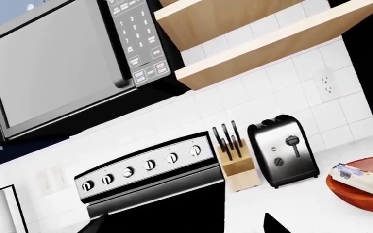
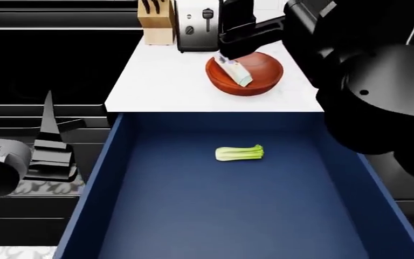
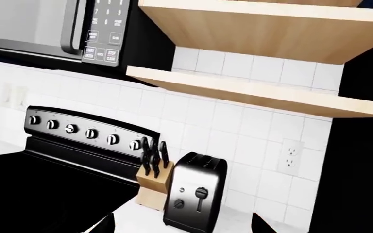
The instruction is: Place the bar in the bowl and close the drawer.
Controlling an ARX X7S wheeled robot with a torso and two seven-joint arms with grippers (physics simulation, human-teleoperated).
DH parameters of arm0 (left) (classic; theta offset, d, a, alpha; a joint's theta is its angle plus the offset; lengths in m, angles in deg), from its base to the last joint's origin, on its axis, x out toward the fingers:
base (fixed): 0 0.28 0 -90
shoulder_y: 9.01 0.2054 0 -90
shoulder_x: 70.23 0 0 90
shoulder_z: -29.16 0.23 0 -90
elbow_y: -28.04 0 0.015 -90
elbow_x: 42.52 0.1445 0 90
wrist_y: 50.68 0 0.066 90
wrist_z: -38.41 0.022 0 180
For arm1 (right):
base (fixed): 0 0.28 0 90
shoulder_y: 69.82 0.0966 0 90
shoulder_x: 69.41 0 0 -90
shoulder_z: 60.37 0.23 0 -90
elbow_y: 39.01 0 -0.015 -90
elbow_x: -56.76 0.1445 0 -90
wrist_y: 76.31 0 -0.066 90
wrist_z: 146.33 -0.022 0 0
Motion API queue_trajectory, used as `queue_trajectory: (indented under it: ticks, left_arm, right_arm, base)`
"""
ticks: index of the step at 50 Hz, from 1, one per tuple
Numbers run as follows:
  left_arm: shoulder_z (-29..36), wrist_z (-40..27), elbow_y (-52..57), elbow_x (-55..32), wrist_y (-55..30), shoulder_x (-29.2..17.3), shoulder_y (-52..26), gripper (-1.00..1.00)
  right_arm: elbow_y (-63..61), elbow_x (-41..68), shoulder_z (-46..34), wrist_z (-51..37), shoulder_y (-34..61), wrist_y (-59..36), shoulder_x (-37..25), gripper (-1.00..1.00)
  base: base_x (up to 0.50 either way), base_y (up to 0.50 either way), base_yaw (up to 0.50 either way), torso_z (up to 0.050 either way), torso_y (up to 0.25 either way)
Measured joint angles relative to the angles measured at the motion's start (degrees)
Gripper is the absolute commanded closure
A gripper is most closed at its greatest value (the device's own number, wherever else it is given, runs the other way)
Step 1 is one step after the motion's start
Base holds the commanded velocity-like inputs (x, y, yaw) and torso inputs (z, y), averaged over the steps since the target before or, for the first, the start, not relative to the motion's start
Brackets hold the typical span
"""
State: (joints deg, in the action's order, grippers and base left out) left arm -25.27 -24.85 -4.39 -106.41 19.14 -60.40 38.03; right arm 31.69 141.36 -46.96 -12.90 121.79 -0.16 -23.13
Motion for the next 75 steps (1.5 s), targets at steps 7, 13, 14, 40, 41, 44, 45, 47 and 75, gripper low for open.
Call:
queue_trajectory:
  ticks: [7,13,14,40,41,44,45,47,75]
  left_arm:
    - [0.0,0.1,-0.1,0.0,-0.3,0.2,-0.3,-1.00]
    - [0.2,0.0,-0.2,0.2,-0.1,0.2,-0.1,-1.00]
    - [0.2,0.0,-0.2,0.2,-0.1,0.2,-0.1,-1.00]
    - [0.5,-0.1,-0.1,0.4,0.1,-0.1,-0.1,-1.00]
    - [0.5,-0.1,-0.2,0.4,0.0,0.1,-0.2,-1.00]
    - [0.6,0.2,-0.4,0.4,-0.4,0.6,-0.5,-1.00]
    - [0.6,0.2,-0.5,0.4,-0.6,0.7,-0.6,-1.00]
    - [0.6,0.4,-0.6,0.4,-0.8,1.1,-0.8,-1.00]
    - [1.0,2.5,-2.6,1.0,-4.4,5.7,-3.6,-1.00]
  right_arm:
    - [-1.8,-0.8,0.5,-0.2,-0.6,0.9,-1.4,-1.00]
    - [-2.7,-1.3,0.8,-0.2,-1.0,1.5,-2.0,-1.00]
    - [-2.9,-1.4,0.8,-0.2,-1.0,1.6,-2.1,-1.00]
    - [-5.0,-1.9,1.6,-0.6,-2.1,2.4,-3.9,-1.00]
    - [-5.1,-1.8,1.7,-0.7,-2.1,2.4,-4.1,-1.00]
    - [-5.7,-1.7,1.8,-1.1,-2.2,2.3,-4.7,-1.00]
    - [-6.0,-1.6,1.8,-1.2,-2.2,2.3,-4.9,-1.00]
    - [-6.5,-1.4,1.9,-1.6,-2.2,2.2,-5.5,-1.00]
    - [-21.3,2.6,3.6,-10.1,-3.5,2.1,-20.8,-1.00]
  base:
    - [0.00,0.46,0.00,0.000,0.000]
    - [0.03,0.50,0.00,0.000,0.000]
    - [0.03,0.50,0.00,0.000,0.000]
    - [0.04,0.50,0.00,0.000,0.000]
    - [0.04,0.50,0.00,0.000,0.000]
    - [0.04,0.50,0.00,0.000,0.000]
    - [0.05,0.50,0.00,0.000,0.000]
    - [0.04,0.50,0.00,0.000,0.000]
    - [0.05,0.50,0.00,0.000,0.000]
